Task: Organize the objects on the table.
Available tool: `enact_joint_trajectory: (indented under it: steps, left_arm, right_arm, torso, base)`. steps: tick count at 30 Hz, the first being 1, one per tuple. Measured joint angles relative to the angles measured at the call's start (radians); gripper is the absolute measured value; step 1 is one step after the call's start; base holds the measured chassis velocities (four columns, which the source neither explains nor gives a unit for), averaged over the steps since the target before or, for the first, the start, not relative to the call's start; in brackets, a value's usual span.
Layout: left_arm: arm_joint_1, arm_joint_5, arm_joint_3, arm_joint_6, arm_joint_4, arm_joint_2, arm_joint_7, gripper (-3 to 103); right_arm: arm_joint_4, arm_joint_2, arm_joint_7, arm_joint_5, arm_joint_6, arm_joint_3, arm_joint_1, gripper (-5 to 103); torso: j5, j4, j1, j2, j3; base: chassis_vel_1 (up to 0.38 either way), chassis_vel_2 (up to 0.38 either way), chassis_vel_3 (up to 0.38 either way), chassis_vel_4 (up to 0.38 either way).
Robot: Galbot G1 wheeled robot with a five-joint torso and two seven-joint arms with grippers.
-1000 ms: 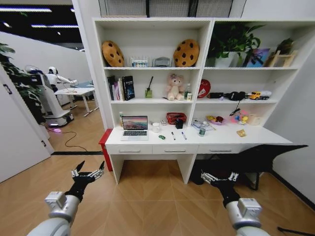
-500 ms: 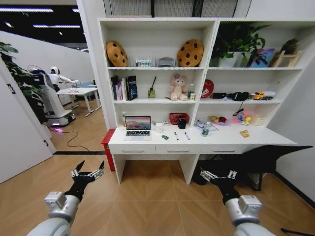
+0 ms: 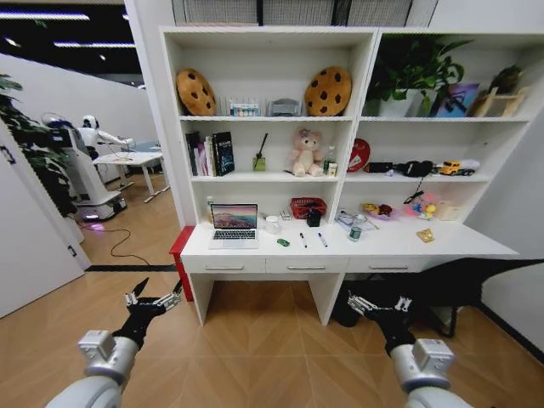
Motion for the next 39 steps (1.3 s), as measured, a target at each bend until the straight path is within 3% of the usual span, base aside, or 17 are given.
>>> enact_joint_trajectory:
  steps: [24,26,29,30,32,36,39]
  left_arm:
    - [-0.026,0.031,0.019,-0.013,0.026,-0.01,-0.004,101]
    - [-0.028,0.037,0.02,-0.015,0.028,-0.012,-0.004,97]
    - [-0.037,0.117,0.026,-0.04,0.032,-0.024,-0.009,81]
    - [-0.037,0.117,0.026,-0.04,0.032,-0.024,-0.009,81]
    - [-0.047,0.13,0.034,-0.04,0.031,-0.029,-0.018,71]
    - [-0.067,0.116,0.039,-0.03,0.033,-0.025,-0.024,60]
    - [-0.102,0.055,0.045,0.012,0.03,0.006,-0.047,49]
  right_arm:
    - [-0.041,-0.006,-0.006,-0.016,0.002,-0.019,0.017,100]
    - [-0.044,-0.006,-0.006,-0.018,0.002,-0.02,0.019,100]
    - [-0.051,-0.006,-0.006,-0.022,0.002,-0.024,0.019,100]
    - [-0.051,-0.006,-0.006,-0.022,0.002,-0.024,0.019,100]
    - [-0.051,-0.007,-0.007,-0.022,0.002,-0.025,0.015,100]
    - [-0.046,-0.009,-0.007,-0.023,0.002,-0.025,0.011,100]
    - [-0.043,-0.013,-0.004,-0.023,0.002,-0.02,0.007,100]
  torso:
    - [-0.0002,0.0001,0.001,0.0,0.0]
    - [0.0001,-0.0001,0.001,0.0,0.0]
    - [0.0002,-0.0003,0.001,0.0,0.0]
    - [0.0002,-0.0003,0.001,0.0,0.0]
    - [0.0002,0.0001,0.001,0.0,0.0]
    - [0.0002,0.0,-0.001,0.001,0.0]
    - [0.0002,0.0001,-0.002,0.001,-0.001]
  base:
    - [-0.335,0.333,0.328,-0.34]
    - [-0.286,0.215,0.217,-0.291]
    - [-0.194,0.174,0.071,-0.081]
    - [-0.194,0.09,0.057,-0.085]
    - [-0.027,0.045,0.002,-0.021]
    - [0.019,-0.044,0.003,0.038]
    - [0.073,-0.087,-0.063,0.068]
